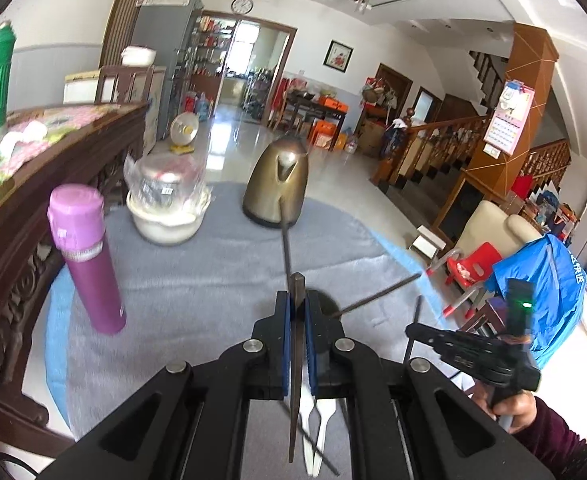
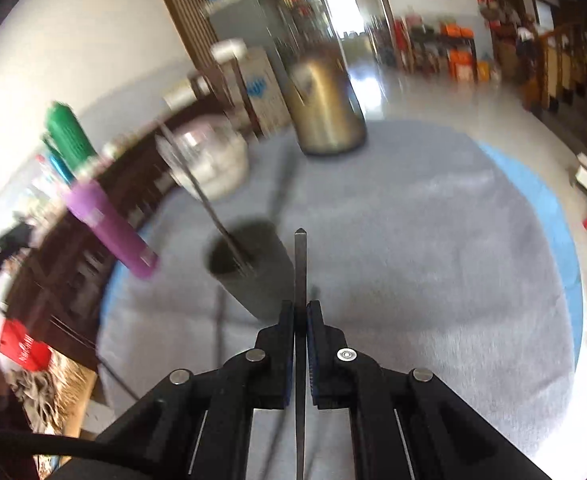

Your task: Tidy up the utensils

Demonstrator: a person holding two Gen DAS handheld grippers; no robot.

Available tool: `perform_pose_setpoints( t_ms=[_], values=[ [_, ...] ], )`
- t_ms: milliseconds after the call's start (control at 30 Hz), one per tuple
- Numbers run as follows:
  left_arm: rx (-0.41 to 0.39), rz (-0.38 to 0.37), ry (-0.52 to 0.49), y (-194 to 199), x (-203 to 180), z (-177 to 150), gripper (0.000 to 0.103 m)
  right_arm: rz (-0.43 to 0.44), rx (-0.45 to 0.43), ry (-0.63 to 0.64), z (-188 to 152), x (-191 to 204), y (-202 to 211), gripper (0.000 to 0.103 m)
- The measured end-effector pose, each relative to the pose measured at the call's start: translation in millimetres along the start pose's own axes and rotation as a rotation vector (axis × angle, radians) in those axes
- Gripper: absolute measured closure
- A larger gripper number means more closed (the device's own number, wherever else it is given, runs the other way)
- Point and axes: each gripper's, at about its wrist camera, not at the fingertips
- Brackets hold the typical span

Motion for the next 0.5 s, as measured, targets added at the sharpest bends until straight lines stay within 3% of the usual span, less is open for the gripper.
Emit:
perform_pose_setpoints(
  t_ms=[233, 333, 500],
  values=[
    [-0.122, -0.010, -0.023, 9, -23, 44, 0.096, 0.086, -0.264, -0.004, 42, 37, 47, 0.097],
    [-0.181, -0.017, -0.009, 6, -31, 66, 0.096, 0.100, -0.350, -0.004, 65, 50, 53, 0.097],
    [-0.271, 0.033, -0.008, -9, -42, 87, 0.096, 0.088, -0.453, 0.001, 96, 61, 45, 0.097]
  ],
)
Point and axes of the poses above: each gripper's, at about its wrist camera, not at the fingertips, and y roughly against the way its jaws point, x to its left, z to its top, and after that the axes turned 6 degrees about z, right-handed
